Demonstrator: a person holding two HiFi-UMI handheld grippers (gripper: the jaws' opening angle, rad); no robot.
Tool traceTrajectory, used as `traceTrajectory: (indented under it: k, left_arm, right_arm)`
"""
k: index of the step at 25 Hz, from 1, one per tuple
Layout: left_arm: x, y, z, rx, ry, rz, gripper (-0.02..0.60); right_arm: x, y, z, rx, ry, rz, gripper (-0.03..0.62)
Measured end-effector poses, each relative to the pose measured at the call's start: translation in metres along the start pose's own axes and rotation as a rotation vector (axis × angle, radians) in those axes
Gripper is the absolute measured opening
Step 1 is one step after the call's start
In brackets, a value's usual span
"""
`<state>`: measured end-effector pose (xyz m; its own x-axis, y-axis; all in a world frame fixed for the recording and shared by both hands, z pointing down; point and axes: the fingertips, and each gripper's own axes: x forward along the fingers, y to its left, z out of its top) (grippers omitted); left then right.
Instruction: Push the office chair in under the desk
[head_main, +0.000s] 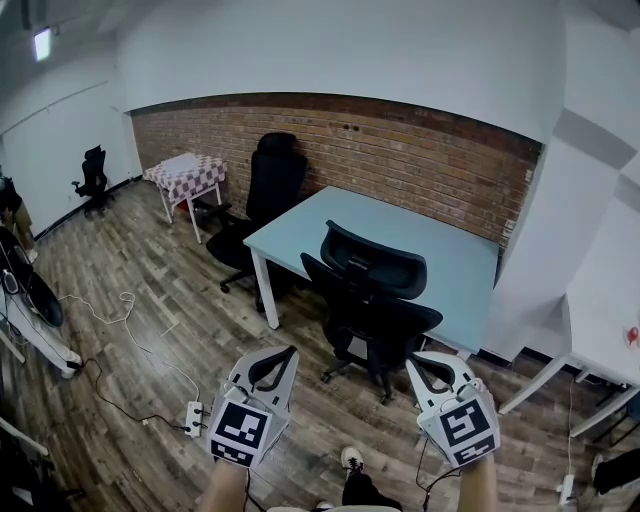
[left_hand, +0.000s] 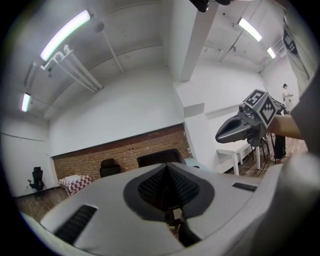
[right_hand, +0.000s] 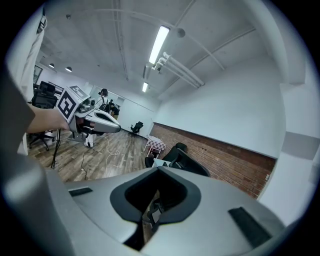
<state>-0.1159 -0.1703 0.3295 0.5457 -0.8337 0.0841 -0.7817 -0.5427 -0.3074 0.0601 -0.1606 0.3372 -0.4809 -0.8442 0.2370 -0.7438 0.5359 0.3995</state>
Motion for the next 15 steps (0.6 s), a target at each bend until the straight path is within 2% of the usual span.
traceTrajectory:
  k: [15]
  left_arm:
    - [0.014, 0.0, -0.004, 0.007, 0.016, -0.016, 0.008]
  right_arm:
    - [0.011, -0.009, -0.009, 0.027, 0.007, -0.007, 0.018]
